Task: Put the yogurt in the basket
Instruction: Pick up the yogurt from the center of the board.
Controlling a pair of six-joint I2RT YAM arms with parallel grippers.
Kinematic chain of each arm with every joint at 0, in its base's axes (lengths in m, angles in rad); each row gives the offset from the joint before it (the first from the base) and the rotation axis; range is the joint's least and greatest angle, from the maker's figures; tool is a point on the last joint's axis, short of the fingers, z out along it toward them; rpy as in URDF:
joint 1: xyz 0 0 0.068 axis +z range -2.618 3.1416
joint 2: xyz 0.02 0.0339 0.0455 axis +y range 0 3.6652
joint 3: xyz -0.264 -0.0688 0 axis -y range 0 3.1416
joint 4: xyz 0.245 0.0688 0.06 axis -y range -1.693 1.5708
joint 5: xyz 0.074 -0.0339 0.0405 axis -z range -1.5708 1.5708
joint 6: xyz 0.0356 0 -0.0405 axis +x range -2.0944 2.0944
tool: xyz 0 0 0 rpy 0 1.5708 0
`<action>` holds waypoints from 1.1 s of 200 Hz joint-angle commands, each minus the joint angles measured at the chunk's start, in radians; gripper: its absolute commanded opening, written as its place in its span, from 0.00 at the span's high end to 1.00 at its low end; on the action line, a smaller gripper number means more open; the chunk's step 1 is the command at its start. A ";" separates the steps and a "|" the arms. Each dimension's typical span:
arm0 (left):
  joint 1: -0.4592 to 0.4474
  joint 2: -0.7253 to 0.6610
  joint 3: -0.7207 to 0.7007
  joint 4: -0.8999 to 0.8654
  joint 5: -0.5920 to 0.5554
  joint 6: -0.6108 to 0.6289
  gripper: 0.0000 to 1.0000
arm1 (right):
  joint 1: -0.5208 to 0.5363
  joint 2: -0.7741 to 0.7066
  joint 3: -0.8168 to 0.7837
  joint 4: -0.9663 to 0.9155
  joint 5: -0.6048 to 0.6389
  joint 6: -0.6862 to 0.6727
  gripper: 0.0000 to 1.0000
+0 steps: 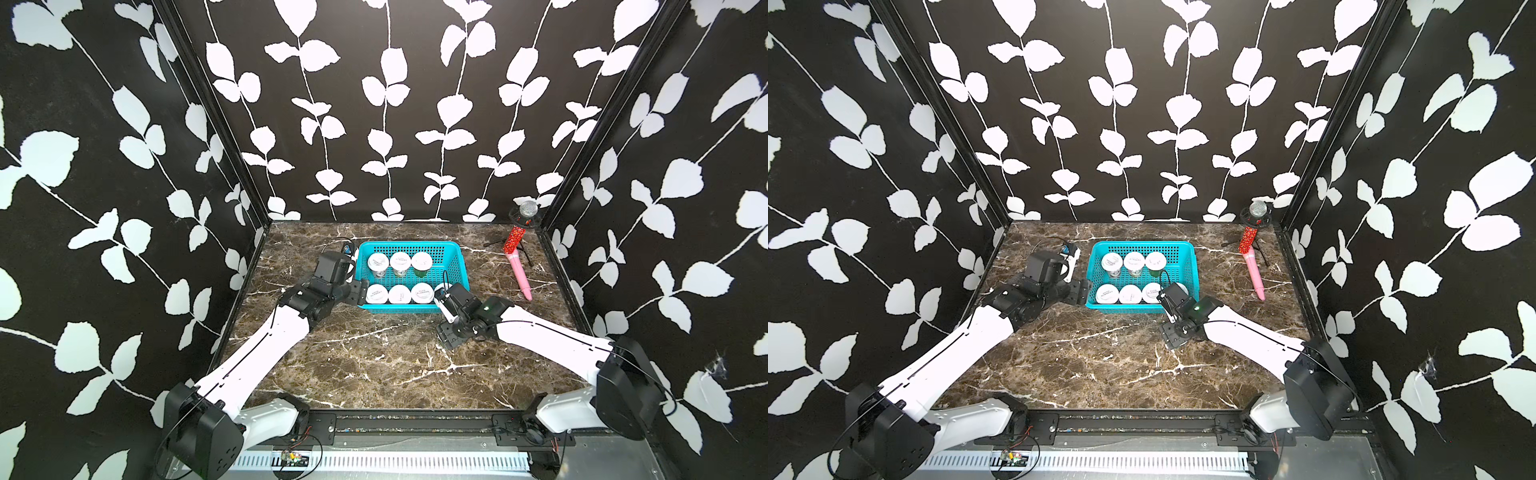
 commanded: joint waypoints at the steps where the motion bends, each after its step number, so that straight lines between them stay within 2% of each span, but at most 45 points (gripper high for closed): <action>1: 0.008 -0.018 -0.014 -0.001 -0.006 0.009 0.16 | 0.008 0.019 0.038 0.012 0.004 0.013 0.27; 49: 0.008 -0.019 -0.015 0.000 -0.009 0.011 0.16 | 0.008 0.032 0.039 0.013 0.006 0.015 0.31; 120: 0.008 -0.013 -0.016 0.003 -0.010 0.011 0.16 | 0.008 0.018 0.049 0.001 0.001 0.013 0.41; 220: 0.008 -0.014 -0.015 0.003 -0.009 0.013 0.16 | 0.008 -0.087 0.063 0.077 -0.156 0.000 0.46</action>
